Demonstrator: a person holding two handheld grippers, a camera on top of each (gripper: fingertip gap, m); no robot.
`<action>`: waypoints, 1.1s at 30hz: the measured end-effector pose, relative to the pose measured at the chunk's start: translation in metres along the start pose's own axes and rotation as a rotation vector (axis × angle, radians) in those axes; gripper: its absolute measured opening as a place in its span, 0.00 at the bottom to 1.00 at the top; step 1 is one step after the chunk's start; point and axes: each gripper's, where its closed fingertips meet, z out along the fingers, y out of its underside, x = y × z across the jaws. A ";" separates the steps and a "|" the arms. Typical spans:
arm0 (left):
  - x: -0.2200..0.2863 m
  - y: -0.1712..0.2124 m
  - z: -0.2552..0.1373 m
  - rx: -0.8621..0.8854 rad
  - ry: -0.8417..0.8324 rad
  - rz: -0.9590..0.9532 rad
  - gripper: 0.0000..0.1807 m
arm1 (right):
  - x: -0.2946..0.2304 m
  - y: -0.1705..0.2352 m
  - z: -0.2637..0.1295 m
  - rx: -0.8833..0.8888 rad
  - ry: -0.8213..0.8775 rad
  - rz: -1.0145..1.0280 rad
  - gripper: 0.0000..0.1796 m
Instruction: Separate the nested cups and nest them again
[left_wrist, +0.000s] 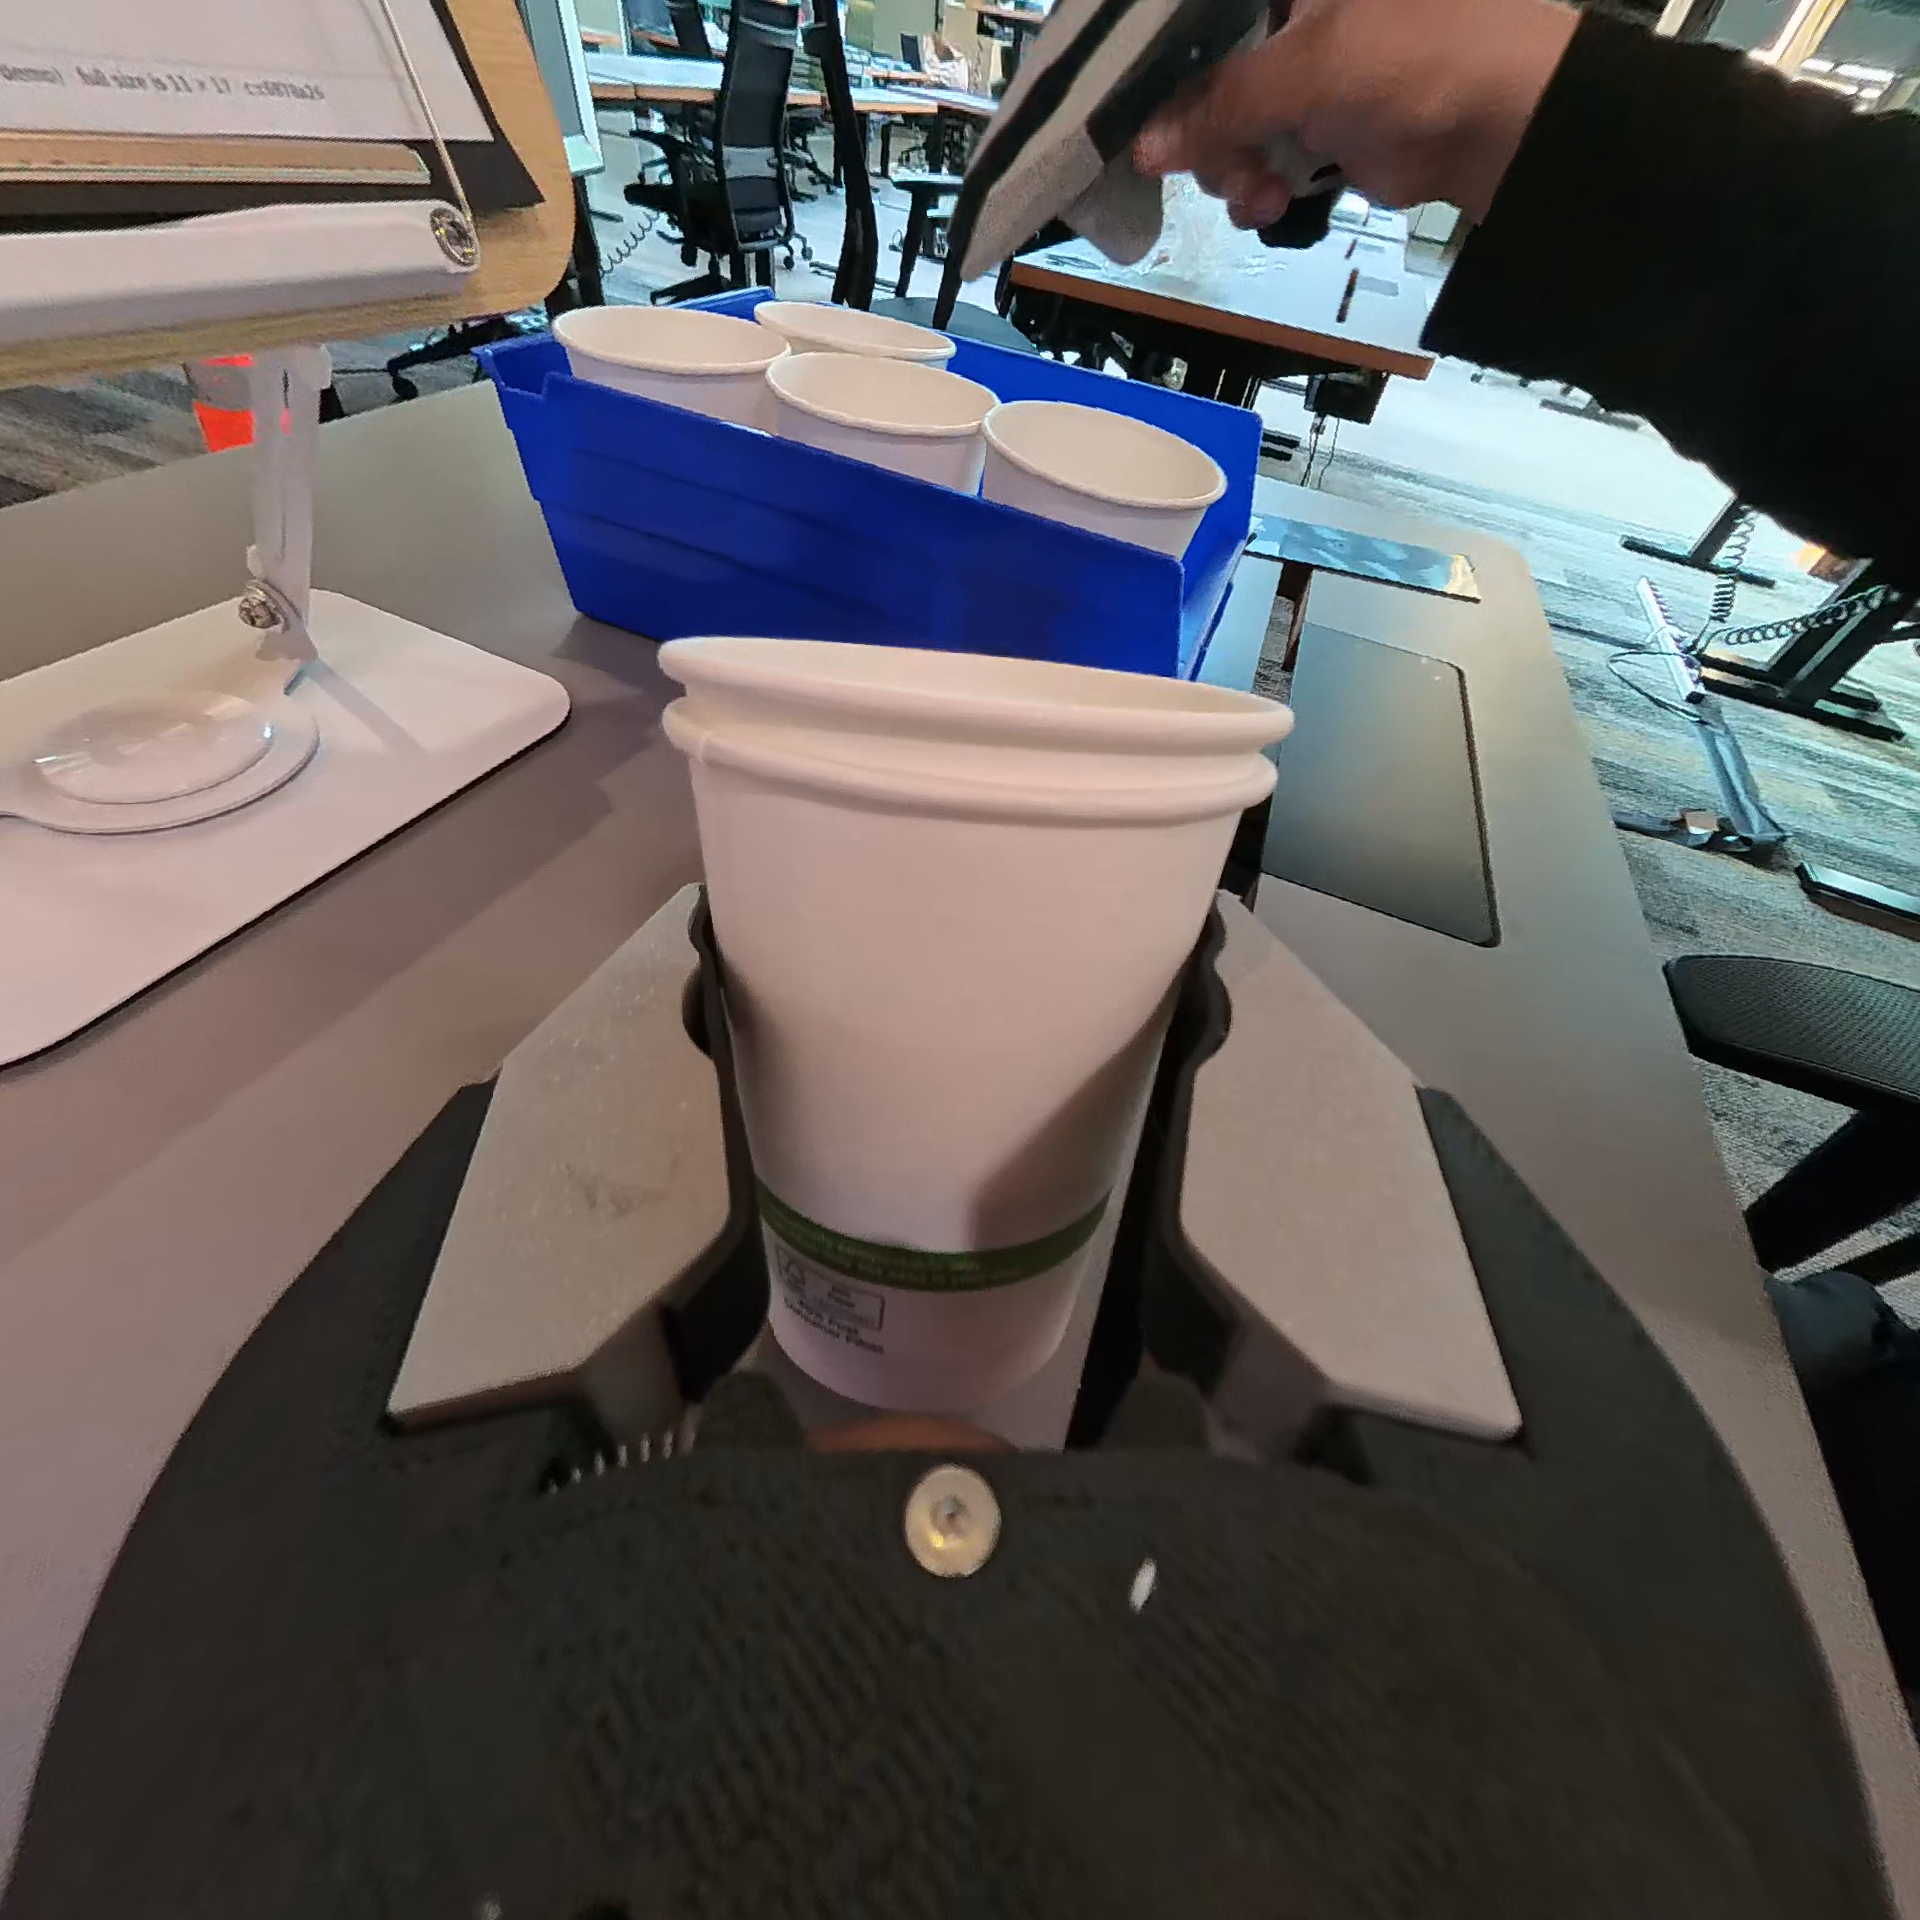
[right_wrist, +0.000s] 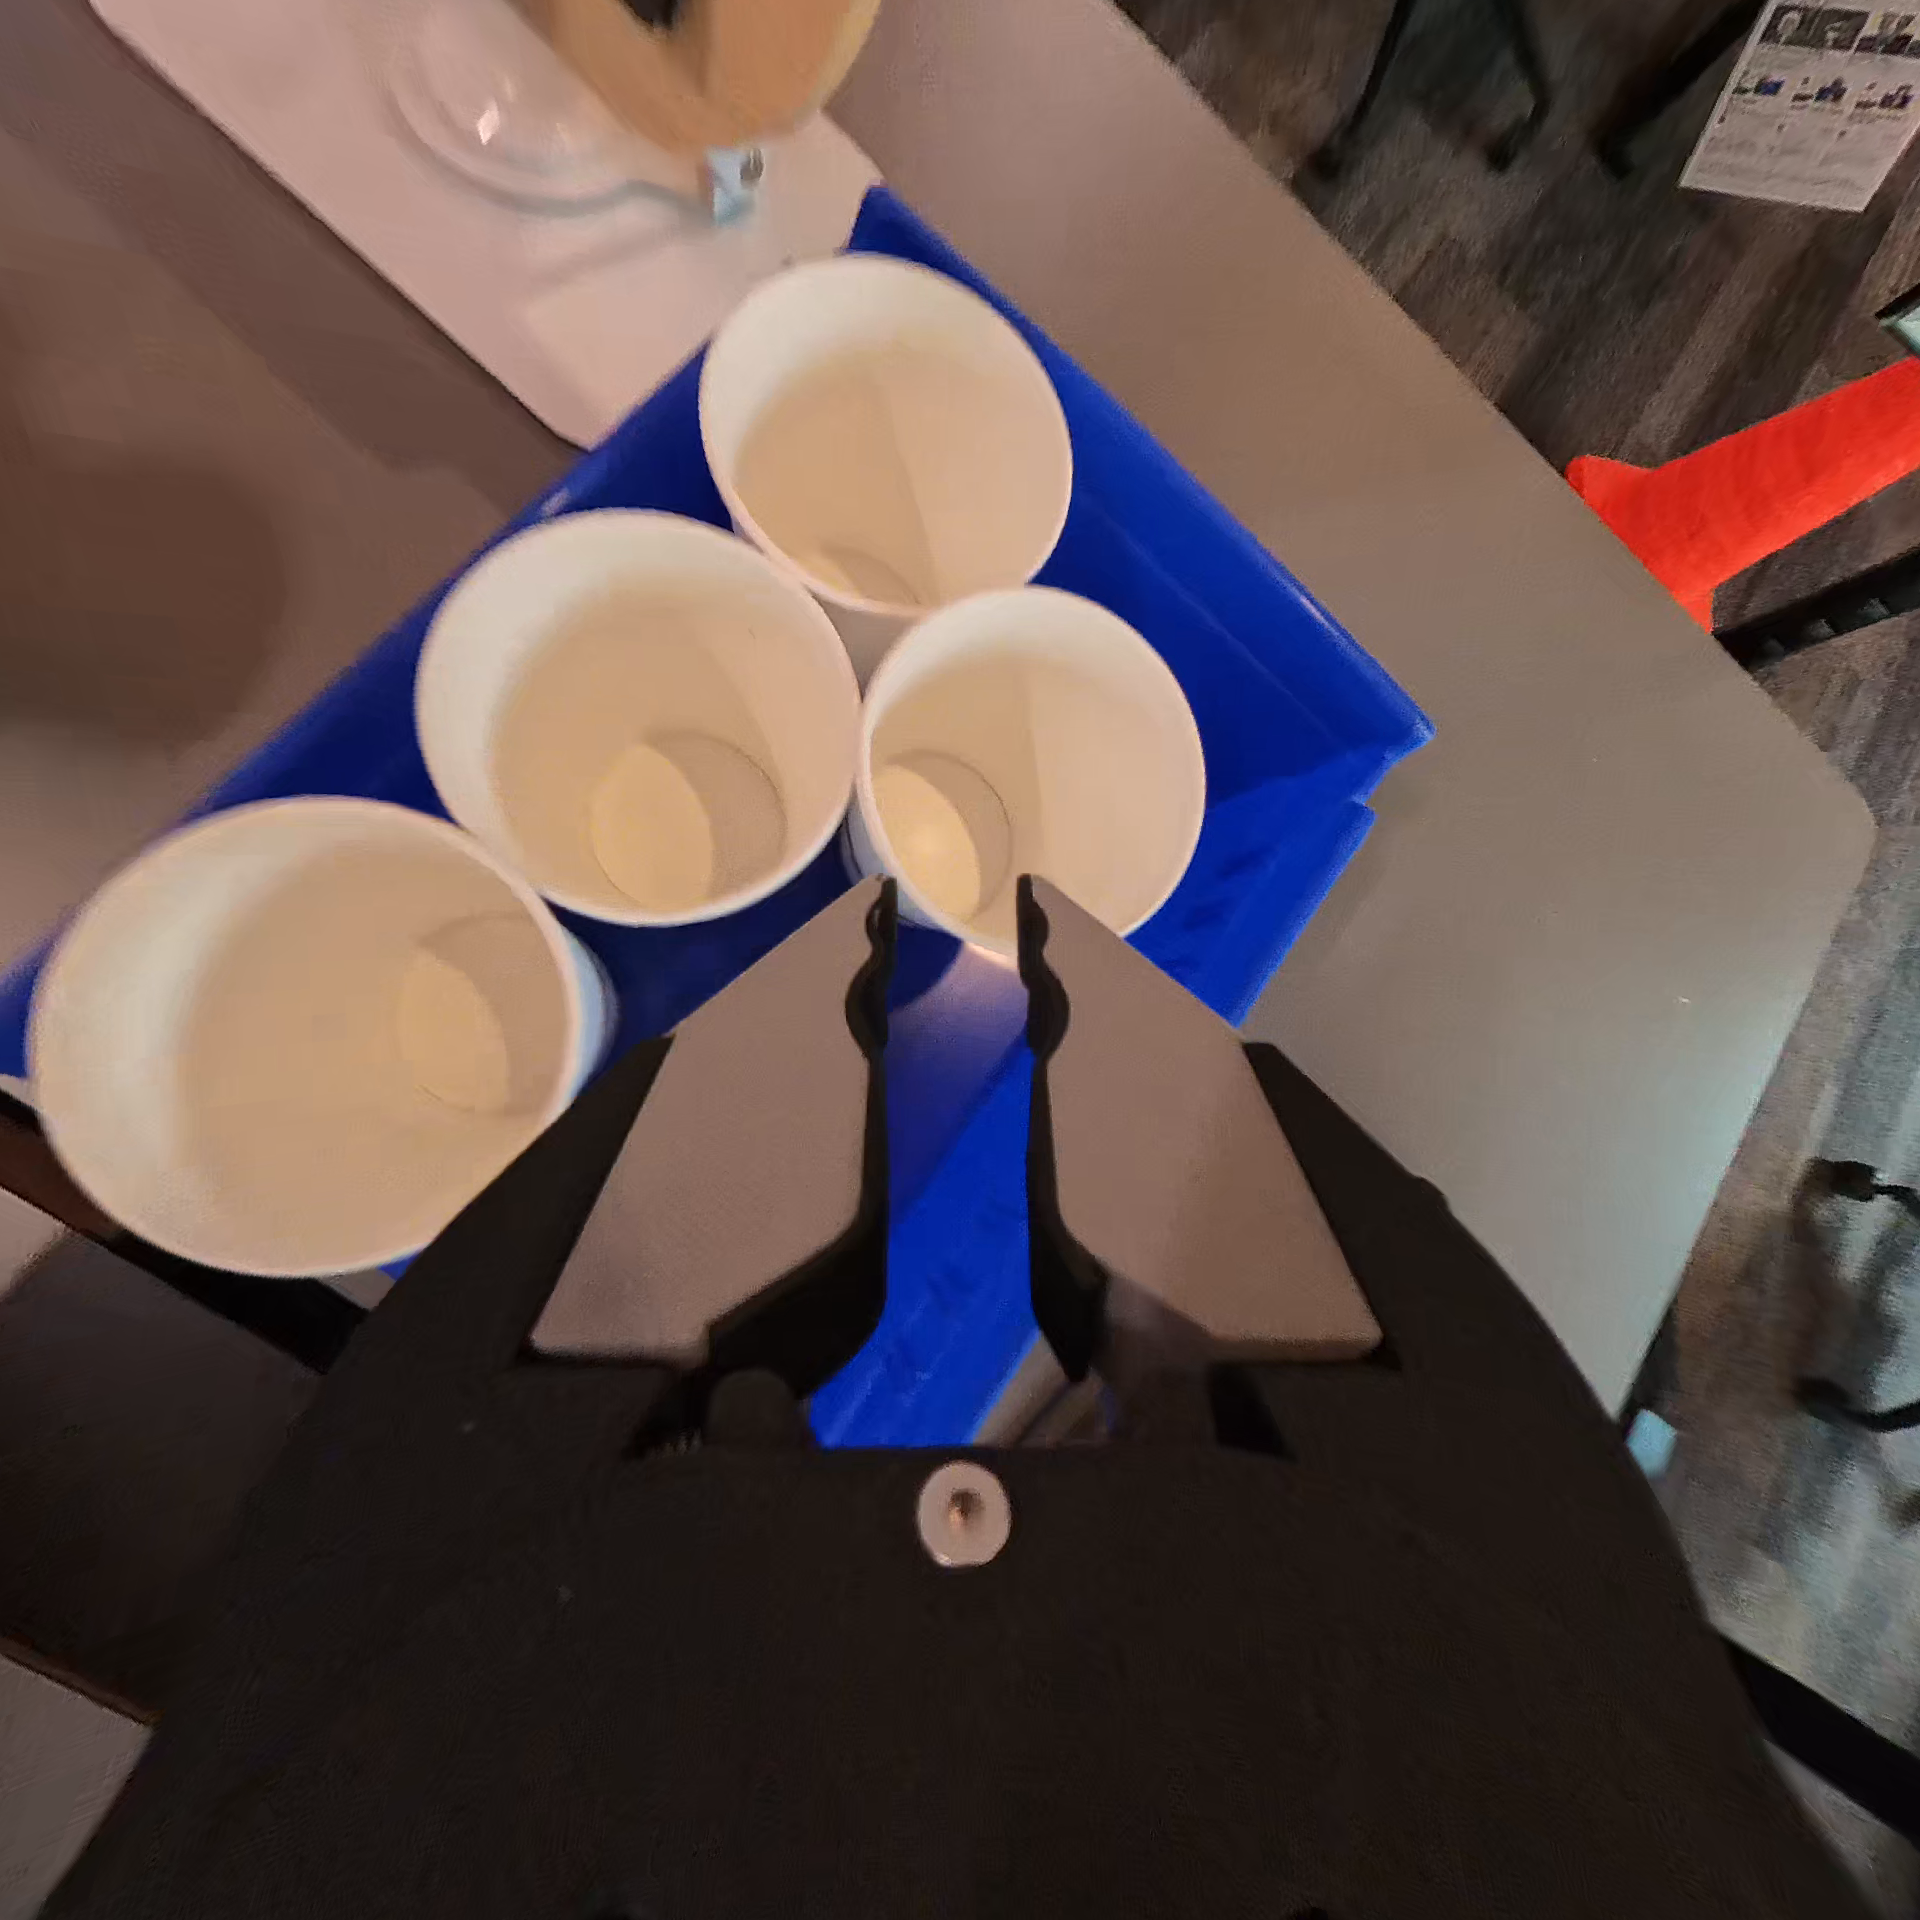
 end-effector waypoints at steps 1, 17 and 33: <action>-0.001 0.000 0.000 0.002 -0.001 -0.002 0.49 | 0.001 0.004 0.004 -0.023 0.004 -0.045 0.11; -0.002 0.007 0.004 -0.028 0.006 -0.008 0.49 | 0.006 0.016 0.062 -0.221 0.037 -0.304 0.00; -0.002 0.008 0.004 -0.031 0.011 -0.014 0.49 | 0.017 0.004 0.057 -0.149 0.062 -0.189 0.06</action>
